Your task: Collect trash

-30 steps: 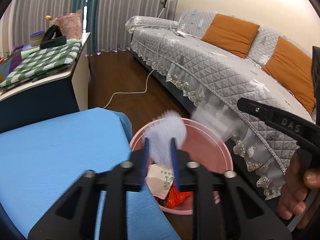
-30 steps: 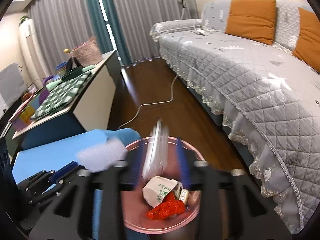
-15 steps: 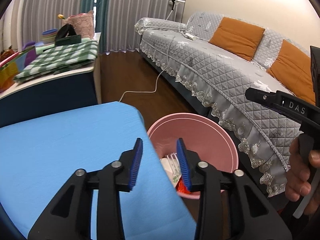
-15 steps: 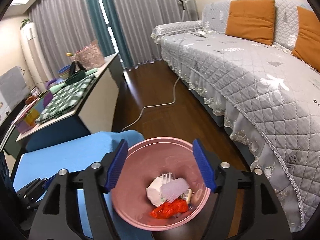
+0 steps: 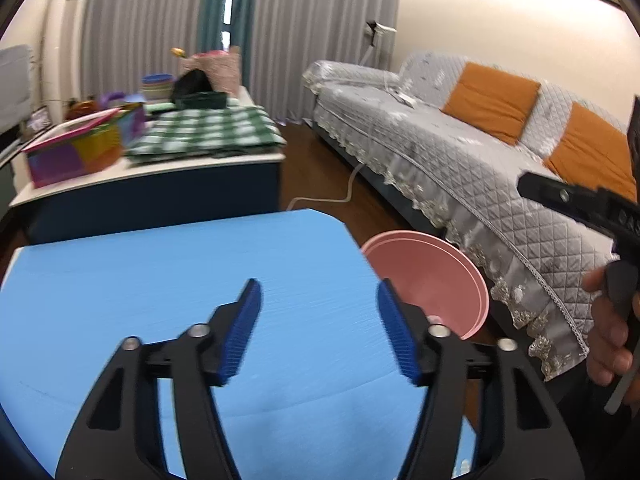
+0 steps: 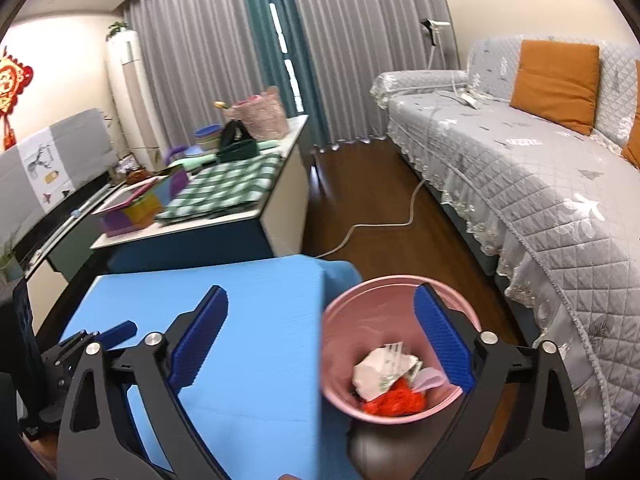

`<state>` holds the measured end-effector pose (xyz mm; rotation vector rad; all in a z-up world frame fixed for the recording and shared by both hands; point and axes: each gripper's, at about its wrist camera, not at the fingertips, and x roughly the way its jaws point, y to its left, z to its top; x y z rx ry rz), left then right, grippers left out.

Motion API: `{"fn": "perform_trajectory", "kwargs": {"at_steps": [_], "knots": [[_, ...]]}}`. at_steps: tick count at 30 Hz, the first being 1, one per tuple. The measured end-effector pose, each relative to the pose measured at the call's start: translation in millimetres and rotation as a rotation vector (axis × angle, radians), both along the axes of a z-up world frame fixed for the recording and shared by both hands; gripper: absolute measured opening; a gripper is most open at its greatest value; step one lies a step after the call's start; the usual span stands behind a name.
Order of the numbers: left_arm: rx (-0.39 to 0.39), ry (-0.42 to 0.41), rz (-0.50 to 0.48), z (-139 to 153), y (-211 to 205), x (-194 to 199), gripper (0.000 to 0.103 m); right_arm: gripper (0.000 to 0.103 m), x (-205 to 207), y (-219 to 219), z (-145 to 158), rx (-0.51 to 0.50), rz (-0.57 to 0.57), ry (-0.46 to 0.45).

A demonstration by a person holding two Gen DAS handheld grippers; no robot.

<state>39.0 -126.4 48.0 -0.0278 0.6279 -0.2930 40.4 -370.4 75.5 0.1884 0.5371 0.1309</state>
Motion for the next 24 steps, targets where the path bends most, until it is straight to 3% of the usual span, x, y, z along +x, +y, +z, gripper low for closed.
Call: {"fn": "perform_trajectory", "kwargs": {"at_steps": [4, 15, 24], "knots": [[-0.015, -0.022, 0.07, 7.5, 28.6, -21.2, 0.073, 0.098, -25.9, 29.6, -1.0, -0.011, 0.033, -0.008], [0.014, -0.021, 0.215, 0.5, 78.0, -86.2, 0.082, 0.098, -86.2, 97.9, -21.2, -0.115, 0.001, -0.006], [0.014, 0.01, 0.286, -16.7, 95.3, -105.0, 0.087, 0.098, -96.9, 119.0, -35.8, -0.162, 0.009, 0.015]]}}
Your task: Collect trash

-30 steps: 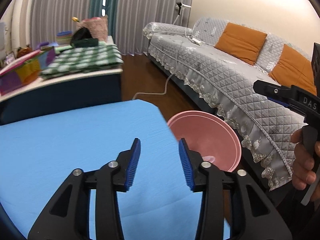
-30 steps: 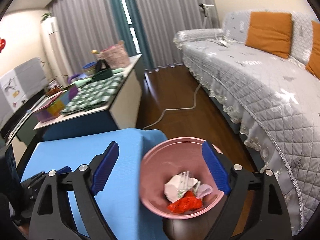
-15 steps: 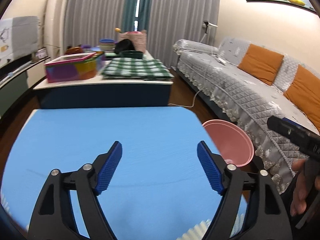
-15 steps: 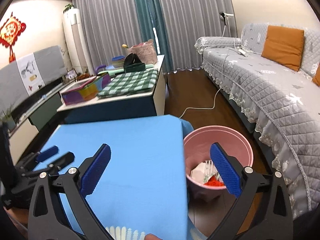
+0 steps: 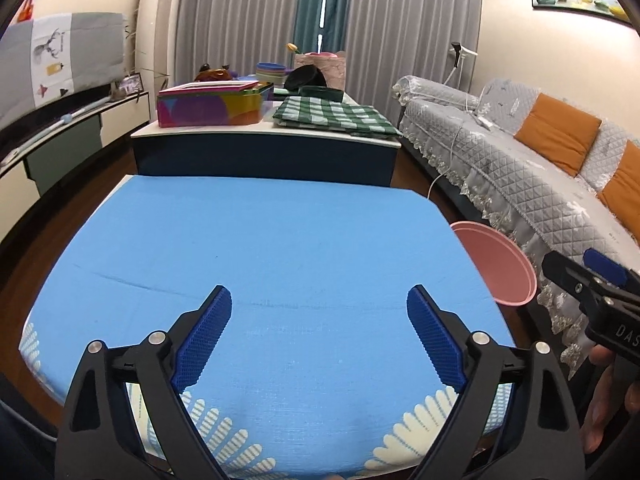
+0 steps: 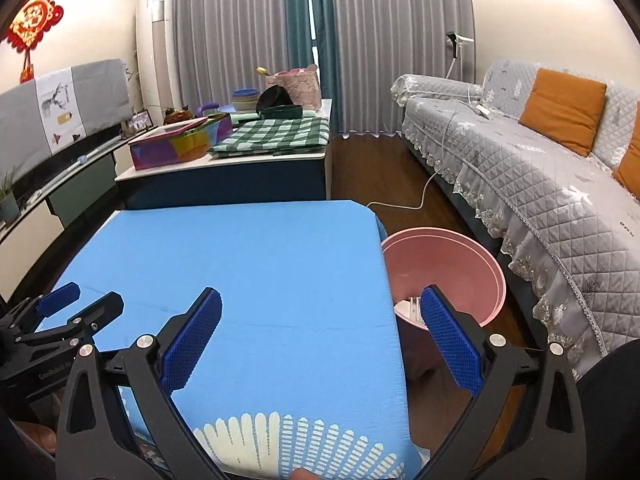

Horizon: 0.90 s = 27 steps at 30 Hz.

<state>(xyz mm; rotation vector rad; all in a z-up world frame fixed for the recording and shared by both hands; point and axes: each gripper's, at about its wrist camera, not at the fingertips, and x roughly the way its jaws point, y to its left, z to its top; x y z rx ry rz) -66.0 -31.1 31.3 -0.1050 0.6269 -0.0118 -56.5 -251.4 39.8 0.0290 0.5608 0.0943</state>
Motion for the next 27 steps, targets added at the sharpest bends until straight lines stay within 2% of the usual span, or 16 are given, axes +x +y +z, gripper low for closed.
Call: {"fn": "perform_trajectory", "kwargs": {"at_steps": [7, 13, 27], "knots": [[0.009, 0.0, -0.012, -3.8, -7.2, -0.7, 0.087, 0.098, 4.3, 0.5, -4.9, -0.007, -0.025, -0.003], [0.007, -0.007, -0.002, -4.3, -8.2, 1.1, 0.091, 0.098, 7.2, -1.3, -7.0, -0.016, -0.038, -0.004], [0.012, -0.013, -0.005, -5.3, -8.9, -0.4, 0.091, 0.098, 4.6, 1.3, -5.4, -0.02, -0.042, -0.015]]}}
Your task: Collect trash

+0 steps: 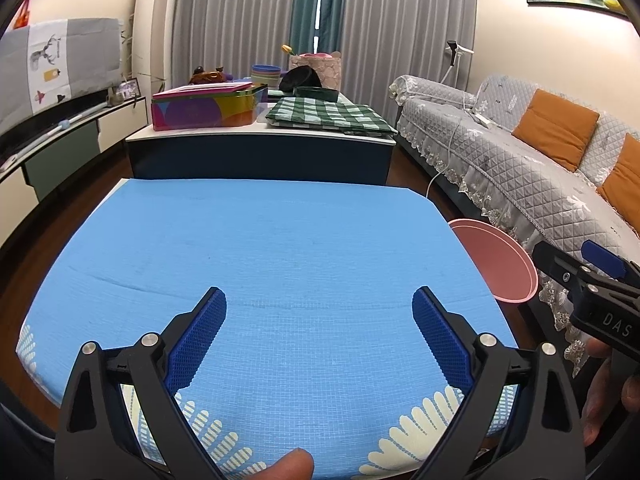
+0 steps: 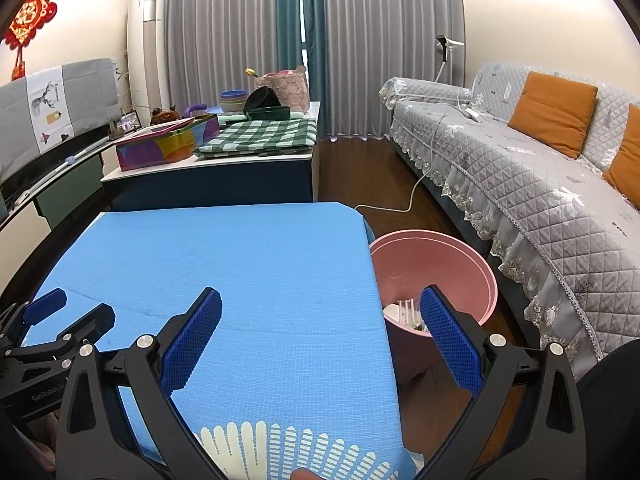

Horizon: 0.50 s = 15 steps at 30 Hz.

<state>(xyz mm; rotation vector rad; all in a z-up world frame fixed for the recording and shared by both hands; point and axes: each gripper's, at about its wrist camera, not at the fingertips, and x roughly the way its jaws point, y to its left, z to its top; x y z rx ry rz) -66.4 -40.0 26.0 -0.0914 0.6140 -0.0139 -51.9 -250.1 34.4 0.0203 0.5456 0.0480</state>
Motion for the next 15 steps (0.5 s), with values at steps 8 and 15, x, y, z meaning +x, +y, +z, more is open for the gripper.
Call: {"fn": "perform_trajectory", "kwargs": {"at_steps": [8, 15], "knots": [[0.0, -0.002, -0.005, 1.2, 0.2, -0.6, 0.091, 0.098, -0.7, -3.1, 0.8, 0.0, -0.003, 0.002], [0.0, -0.002, -0.008, 1.2, -0.4, -0.3, 0.091, 0.098, -1.5, -4.4, 2.0, -0.002, 0.0, 0.001]]}}
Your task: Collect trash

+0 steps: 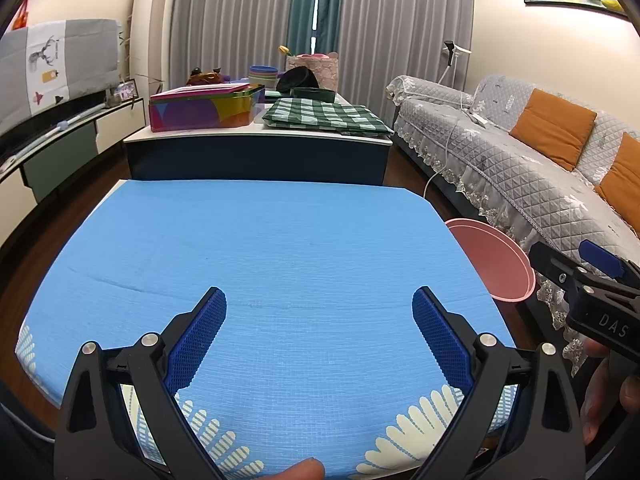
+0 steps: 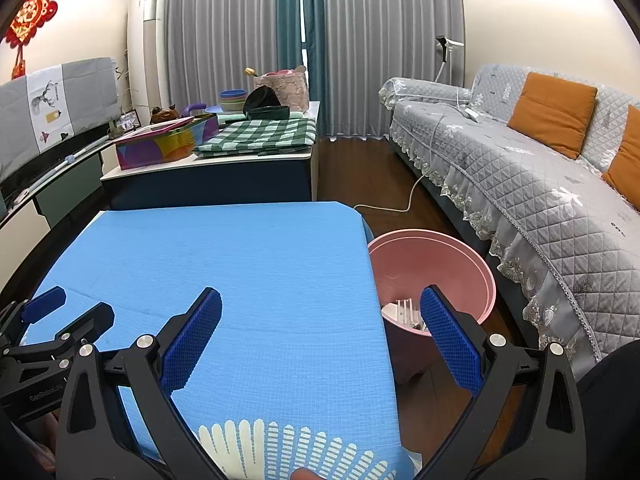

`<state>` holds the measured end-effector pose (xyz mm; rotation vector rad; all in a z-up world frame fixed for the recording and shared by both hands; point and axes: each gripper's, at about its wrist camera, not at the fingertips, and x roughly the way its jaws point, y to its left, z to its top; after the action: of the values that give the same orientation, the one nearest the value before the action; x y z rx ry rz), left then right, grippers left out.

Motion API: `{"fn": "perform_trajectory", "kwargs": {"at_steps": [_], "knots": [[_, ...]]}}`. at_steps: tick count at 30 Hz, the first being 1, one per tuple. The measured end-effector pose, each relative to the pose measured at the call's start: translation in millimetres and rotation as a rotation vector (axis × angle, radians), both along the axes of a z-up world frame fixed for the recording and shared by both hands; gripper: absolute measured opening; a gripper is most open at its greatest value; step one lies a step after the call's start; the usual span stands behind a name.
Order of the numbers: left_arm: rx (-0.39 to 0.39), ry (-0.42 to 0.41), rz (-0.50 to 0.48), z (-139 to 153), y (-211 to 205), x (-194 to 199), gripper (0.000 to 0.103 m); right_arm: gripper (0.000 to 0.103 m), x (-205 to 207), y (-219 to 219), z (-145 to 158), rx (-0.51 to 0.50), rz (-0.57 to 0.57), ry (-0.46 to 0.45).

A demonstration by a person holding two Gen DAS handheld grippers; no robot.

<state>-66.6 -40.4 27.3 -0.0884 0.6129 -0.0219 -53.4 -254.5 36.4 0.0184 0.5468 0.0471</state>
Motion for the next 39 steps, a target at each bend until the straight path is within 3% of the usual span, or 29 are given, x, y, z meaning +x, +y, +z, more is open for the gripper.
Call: {"fn": "perform_trajectory", "kwargs": {"at_steps": [39], "knots": [[0.007, -0.008, -0.012, 2.8, -3.3, -1.1, 0.094, 0.098, -0.7, -4.0, 0.4, -0.003, -0.001, -0.002]]}}
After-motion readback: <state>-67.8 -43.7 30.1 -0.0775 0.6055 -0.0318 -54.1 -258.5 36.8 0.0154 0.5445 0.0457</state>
